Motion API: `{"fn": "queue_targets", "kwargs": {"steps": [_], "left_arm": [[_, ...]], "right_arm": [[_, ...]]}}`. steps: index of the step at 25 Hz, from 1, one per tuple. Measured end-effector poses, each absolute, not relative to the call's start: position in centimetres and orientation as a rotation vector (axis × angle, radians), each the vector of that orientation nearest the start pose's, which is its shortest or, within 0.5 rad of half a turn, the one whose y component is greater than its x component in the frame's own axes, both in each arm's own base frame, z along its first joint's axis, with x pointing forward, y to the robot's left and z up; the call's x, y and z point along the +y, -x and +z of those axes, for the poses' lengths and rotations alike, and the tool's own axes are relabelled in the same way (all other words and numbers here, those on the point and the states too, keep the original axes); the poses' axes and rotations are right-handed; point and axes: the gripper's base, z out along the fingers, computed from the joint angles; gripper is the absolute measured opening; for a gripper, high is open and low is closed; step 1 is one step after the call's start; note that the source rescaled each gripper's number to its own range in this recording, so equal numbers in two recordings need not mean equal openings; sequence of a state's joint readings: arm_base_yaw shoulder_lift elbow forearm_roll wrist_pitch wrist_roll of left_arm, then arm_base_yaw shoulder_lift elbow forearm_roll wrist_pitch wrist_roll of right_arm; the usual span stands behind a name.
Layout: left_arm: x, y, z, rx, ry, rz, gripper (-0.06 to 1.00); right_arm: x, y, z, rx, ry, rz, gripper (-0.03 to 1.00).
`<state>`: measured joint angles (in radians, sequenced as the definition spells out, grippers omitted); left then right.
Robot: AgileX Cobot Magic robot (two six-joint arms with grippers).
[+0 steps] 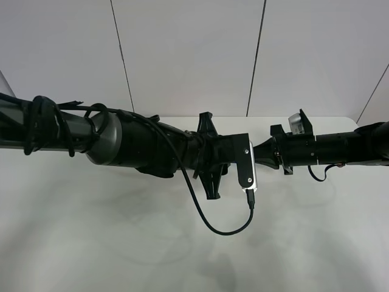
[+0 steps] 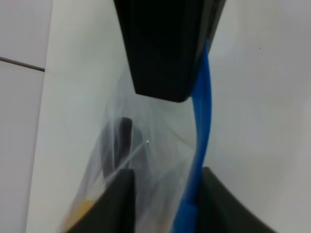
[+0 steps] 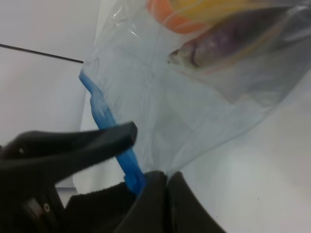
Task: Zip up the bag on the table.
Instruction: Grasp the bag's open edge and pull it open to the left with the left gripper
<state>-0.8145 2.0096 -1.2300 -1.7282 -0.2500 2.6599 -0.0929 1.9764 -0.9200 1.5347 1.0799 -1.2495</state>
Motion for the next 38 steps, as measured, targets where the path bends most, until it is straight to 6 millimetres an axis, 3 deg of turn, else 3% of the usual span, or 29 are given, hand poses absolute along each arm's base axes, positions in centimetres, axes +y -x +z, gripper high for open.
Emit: {"fn": "queue_targets", "kwargs": {"steps": [8, 20, 26, 38], "left_arm": [[-29.6, -30.9, 16.0, 1.576, -1.675, 0.341, 0.02], [-28.6, -31.7, 16.1, 1.615, -1.647, 0.418, 0.01], [-25.4, -33.6, 15.8, 1.727, -1.574, 0.579, 0.0], [-16.0, -36.6, 13.8, 1.996, -1.437, 0.796, 0.0]], "right_arm": [[4.9, -33.5, 13.6, 2.358, -0.016, 1.438, 0.0], [4.9, -33.6, 13.7, 2.349, -0.03, 1.44, 0.0], [5.0, -33.7, 13.7, 2.345, -0.038, 1.437, 0.0], [5.2, -33.7, 13.6, 2.36, -0.03, 1.418, 0.0]]}}
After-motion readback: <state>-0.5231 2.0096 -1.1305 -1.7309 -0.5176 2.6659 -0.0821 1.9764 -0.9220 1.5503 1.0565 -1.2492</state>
